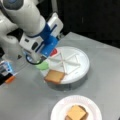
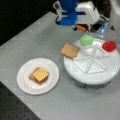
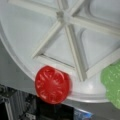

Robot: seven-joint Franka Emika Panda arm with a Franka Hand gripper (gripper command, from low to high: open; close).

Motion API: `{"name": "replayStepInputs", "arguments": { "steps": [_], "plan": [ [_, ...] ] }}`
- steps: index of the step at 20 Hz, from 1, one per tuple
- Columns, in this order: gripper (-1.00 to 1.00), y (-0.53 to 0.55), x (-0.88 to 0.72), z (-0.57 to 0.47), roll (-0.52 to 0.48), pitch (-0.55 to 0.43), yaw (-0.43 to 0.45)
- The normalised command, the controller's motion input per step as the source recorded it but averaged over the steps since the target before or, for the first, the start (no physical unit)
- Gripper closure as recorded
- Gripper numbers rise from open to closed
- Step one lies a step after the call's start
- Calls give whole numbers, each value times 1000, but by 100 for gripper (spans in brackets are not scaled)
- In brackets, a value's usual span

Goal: Ingredient selection for cheeseburger or sandwich

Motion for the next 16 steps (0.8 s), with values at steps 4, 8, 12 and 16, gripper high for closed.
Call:
{"name": "replayStepInputs", "arguments": {
  "steps": [4, 8, 12, 16],
  "plan": [
    [-100, -247, 68, -139, 473, 44, 92],
    [-100, -228, 117, -57, 490, 69, 52],
    [-100, -292, 187, -38, 468, 57, 67],
    [-100, -351, 260, -47, 359, 62, 106]
  ]
}}
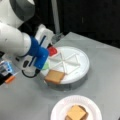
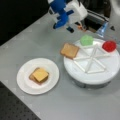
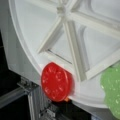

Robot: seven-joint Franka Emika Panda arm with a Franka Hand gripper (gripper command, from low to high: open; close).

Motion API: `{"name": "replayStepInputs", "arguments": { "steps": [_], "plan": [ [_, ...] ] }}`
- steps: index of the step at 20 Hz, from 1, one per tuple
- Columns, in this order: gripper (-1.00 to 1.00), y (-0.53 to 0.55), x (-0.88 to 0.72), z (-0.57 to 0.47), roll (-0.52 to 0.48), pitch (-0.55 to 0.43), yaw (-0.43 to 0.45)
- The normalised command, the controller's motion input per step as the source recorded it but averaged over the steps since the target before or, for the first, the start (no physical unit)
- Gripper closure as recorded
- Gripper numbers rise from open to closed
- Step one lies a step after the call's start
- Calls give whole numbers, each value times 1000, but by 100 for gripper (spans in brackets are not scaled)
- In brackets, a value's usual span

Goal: Ingredient selection for cheeseburger or sandwich

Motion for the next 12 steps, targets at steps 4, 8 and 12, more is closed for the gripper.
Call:
{"name": "replayStepInputs", "arguments": {
  "steps": [4, 8, 12],
  "plan": [
    [-100, -369, 334, -108, 298, 62, 158],
    [-100, -488, 388, -128, 281, 73, 213],
    [-100, -578, 428, -166, 287, 44, 267]
  ]
}}
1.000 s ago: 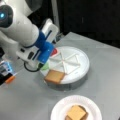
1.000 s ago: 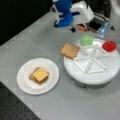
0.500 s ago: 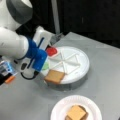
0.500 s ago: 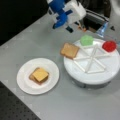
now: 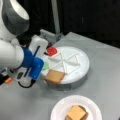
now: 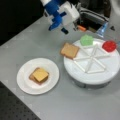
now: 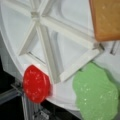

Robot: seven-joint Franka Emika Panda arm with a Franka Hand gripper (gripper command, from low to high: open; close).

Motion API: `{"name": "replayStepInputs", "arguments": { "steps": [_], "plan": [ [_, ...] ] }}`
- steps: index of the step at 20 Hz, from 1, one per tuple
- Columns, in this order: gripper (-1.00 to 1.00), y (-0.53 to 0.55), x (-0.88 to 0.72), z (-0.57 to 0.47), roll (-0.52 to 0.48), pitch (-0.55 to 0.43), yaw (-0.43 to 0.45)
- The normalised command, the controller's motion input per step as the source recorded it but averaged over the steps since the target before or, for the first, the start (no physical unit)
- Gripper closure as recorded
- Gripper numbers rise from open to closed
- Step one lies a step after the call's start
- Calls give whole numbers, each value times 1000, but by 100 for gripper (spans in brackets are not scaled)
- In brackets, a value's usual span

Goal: Ingredient selection for cheeseburger or sandwich

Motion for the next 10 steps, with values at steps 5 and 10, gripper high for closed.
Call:
{"name": "replayStepInputs", "arguments": {
  "steps": [5, 10],
  "plan": [
    [-100, -559, 417, -186, 336, 50, 304],
    [-100, -421, 372, -208, 390, 66, 225]
  ]
}}
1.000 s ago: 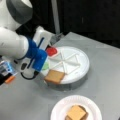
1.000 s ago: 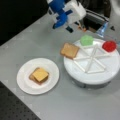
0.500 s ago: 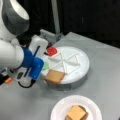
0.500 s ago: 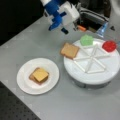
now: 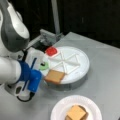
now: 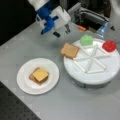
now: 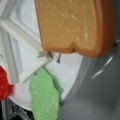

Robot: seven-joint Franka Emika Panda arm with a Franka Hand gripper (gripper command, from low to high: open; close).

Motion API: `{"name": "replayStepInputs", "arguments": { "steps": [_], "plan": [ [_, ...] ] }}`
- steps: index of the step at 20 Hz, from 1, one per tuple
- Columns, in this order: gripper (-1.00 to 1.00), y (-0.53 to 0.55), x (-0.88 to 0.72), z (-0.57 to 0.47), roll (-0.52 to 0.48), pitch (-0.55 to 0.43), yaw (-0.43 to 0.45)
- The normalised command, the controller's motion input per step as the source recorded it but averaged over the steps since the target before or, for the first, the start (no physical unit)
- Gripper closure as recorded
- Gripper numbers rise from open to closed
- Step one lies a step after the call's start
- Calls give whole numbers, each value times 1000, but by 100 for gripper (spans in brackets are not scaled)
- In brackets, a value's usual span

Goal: Ingredient selection for cheeseburger or sandwich

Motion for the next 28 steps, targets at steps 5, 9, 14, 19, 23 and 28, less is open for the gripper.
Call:
{"name": "replayStepInputs", "arguments": {
  "steps": [5, 9, 14, 19, 23, 28],
  "plan": [
    [-100, -249, 326, -256, 484, 50, 117],
    [-100, -202, 303, -294, 478, 23, 119],
    [-100, -192, 355, -221, 471, 11, 145],
    [-100, -207, 387, -133, 461, -19, 162],
    [-100, -182, 341, -86, 420, -21, 177],
    [-100, -131, 316, -55, 412, -30, 176]
  ]
}}
